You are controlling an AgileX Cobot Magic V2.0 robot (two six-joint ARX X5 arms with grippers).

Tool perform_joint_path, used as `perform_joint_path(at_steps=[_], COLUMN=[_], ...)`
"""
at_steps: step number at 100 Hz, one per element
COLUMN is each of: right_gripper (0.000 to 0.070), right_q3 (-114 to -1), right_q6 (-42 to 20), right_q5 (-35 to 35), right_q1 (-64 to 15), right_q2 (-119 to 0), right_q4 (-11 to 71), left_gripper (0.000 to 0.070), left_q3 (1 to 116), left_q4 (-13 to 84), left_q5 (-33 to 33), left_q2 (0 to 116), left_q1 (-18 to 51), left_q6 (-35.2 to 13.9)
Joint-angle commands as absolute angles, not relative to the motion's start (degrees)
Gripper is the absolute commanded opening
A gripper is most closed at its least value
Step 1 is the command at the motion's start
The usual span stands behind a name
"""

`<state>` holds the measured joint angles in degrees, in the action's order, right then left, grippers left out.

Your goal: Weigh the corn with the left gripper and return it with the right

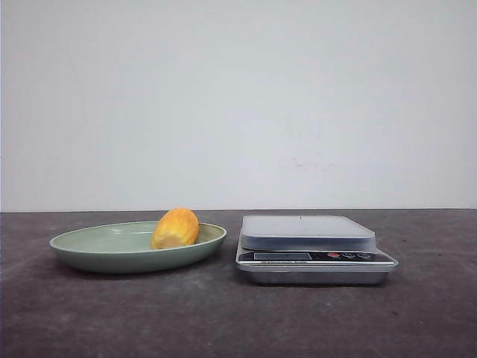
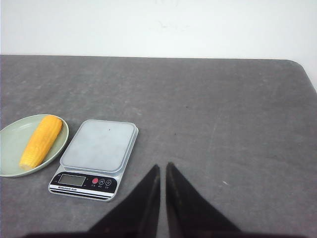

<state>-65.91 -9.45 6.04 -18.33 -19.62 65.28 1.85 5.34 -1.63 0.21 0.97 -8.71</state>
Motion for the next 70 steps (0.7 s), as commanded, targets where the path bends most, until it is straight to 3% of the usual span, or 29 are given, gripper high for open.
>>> perform_joint_path(at_steps=[1, 23, 70], right_gripper=[0.0012, 0.0012, 0.0012], right_q3=[-66.8, -66.8, -66.8], right_q6=[-10.1, -10.1, -10.1], right_q5=[6.1, 6.1, 6.1], right_q1=[-18.5, -18.5, -18.5], right_q2=[-19.6, -19.6, -19.6], right_q4=[64.7, 64.7, 64.7], left_gripper=[0.0012, 0.0012, 0.0012], left_q3=[0.8, 0.8, 0.8], left_q4=[4.8, 10.8, 10.7], left_q5=[-1.8, -1.8, -1.8], left_q2=[0.2, 0.2, 0.2], left_q1=[0.9, 0.9, 0.9], left_q6=[-7.5, -5.5, -5.6])
